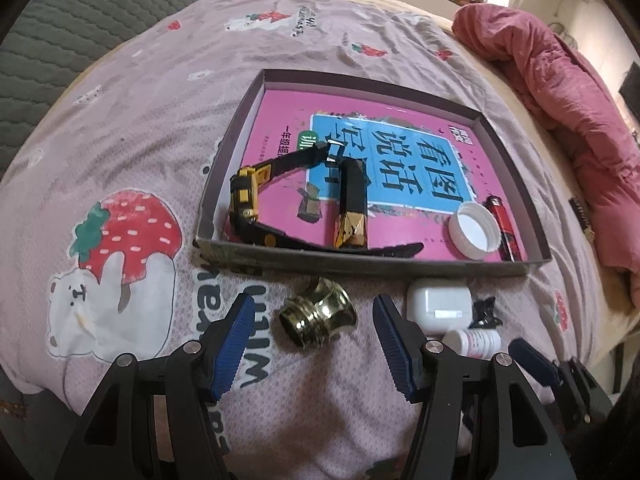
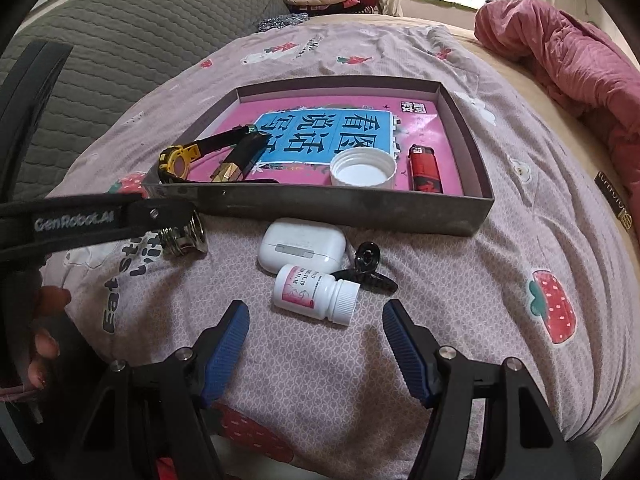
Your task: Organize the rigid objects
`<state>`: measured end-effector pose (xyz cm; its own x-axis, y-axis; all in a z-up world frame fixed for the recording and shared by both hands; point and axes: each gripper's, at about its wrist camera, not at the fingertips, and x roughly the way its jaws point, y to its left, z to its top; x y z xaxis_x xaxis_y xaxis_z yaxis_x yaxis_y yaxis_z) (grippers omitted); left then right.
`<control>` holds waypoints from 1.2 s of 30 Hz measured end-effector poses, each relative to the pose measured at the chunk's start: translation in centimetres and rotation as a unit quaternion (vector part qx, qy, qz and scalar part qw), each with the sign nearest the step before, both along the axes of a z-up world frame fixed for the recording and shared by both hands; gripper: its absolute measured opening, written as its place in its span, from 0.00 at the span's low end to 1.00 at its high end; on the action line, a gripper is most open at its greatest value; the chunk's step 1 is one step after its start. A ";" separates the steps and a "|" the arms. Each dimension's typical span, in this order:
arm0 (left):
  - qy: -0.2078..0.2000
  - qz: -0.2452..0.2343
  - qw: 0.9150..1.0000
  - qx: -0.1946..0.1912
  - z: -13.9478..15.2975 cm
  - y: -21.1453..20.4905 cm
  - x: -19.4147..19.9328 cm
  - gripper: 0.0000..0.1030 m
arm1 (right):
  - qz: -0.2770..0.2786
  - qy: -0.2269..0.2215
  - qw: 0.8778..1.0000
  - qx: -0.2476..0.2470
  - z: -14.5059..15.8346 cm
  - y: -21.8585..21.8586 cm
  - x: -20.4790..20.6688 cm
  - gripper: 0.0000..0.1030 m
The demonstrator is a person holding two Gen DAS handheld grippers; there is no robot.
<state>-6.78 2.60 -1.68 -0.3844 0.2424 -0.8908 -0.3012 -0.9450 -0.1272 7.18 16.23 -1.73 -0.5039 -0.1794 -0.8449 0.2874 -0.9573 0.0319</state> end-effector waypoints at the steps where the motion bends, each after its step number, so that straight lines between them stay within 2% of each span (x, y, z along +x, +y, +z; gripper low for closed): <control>1: -0.002 0.003 1.000 -0.002 -0.1 0.1 -0.1 0.61 | 0.000 -0.001 1.000 0.000 -0.1 0.0 0.0 0.67; 11: -0.018 0.026 0.999 -0.022 -1.9 0.9 -1.1 0.61 | -0.024 -0.009 1.000 -0.009 -0.9 -0.3 -1.0 0.67; 21: -0.032 0.044 0.998 -0.012 -3.0 0.3 -1.6 0.61 | -0.061 -0.017 0.997 -0.034 -1.7 -0.4 -1.8 0.67; 26: -0.039 0.047 0.998 -0.003 -3.3 0.0 -1.4 0.61 | -0.071 -0.016 0.997 -0.038 -1.7 0.1 -1.9 0.55; 31: -0.042 0.045 0.998 0.001 -3.6 -0.2 -1.3 0.61 | -0.071 -0.019 0.997 -0.037 -1.9 0.3 -1.9 0.49; 36: -0.043 0.041 0.998 0.008 -3.6 -0.6 -1.0 0.61 | -0.061 -0.018 0.998 -0.030 -1.7 0.3 -1.6 0.48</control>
